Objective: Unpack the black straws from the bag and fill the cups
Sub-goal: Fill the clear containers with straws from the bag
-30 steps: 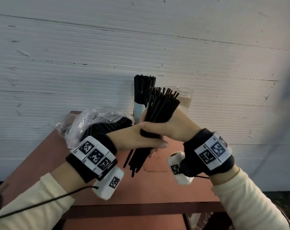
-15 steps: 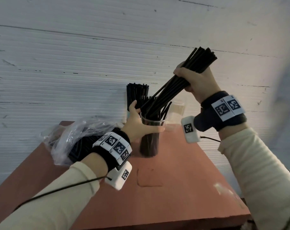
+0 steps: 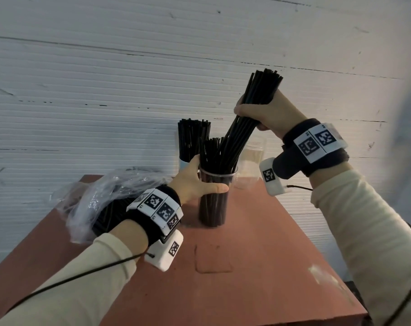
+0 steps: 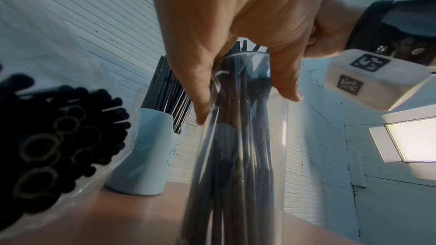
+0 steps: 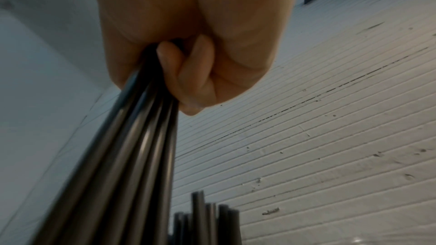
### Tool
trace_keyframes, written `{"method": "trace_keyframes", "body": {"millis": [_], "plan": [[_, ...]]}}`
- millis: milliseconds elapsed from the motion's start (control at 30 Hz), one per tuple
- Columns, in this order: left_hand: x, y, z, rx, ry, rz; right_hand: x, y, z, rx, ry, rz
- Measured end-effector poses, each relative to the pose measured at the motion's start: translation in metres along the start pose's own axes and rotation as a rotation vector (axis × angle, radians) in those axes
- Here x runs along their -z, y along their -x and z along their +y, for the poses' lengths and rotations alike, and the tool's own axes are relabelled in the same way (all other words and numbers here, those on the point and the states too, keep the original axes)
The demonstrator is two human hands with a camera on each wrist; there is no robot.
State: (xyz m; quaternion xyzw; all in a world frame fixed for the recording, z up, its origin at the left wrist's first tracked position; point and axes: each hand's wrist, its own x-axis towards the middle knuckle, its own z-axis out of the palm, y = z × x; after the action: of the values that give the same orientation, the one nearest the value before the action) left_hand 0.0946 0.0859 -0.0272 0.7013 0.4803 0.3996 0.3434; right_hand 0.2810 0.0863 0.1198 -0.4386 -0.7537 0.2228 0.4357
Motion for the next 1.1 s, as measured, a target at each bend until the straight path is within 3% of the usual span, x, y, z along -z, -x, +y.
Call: {"method": "trace_keyframes", "body": {"millis": [267, 400, 533, 633, 733, 900, 1033, 1100], "plan": [[0.000, 0.003, 0.002, -0.010, 0.028, 0.005, -0.039, 0.018, 0.020, -0.035, 0.312, -0.220], [-0.001, 0.000, -0.001, -0.005, 0.022, -0.002, -0.051, 0.032, 0.030, -0.045, 0.405, -0.082], [-0.001, 0.000, -0.001, -0.017, 0.034, 0.000, -0.056, 0.032, 0.032, 0.223, 0.212, 0.177], [-0.001, 0.001, 0.000, -0.021, 0.048, 0.001, -0.063, 0.032, 0.033, 0.396, 0.341, 0.113], [-0.001, 0.002, 0.002, -0.017, 0.047, 0.008, -0.071, 0.035, 0.037, 0.363, 0.409, 0.057], [-0.002, 0.007, 0.006, 0.010, 0.063, 0.018, -0.069, 0.039, 0.034, 0.369, 0.380, 0.130], [-0.004, 0.011, 0.015, 0.026, 0.063, -0.001, -0.071, 0.044, 0.033, 0.295, 0.454, -0.001], [-0.003, 0.010, 0.018, 0.047, 0.076, -0.040, -0.071, 0.045, 0.031, 0.272, 0.469, 0.005]]}}
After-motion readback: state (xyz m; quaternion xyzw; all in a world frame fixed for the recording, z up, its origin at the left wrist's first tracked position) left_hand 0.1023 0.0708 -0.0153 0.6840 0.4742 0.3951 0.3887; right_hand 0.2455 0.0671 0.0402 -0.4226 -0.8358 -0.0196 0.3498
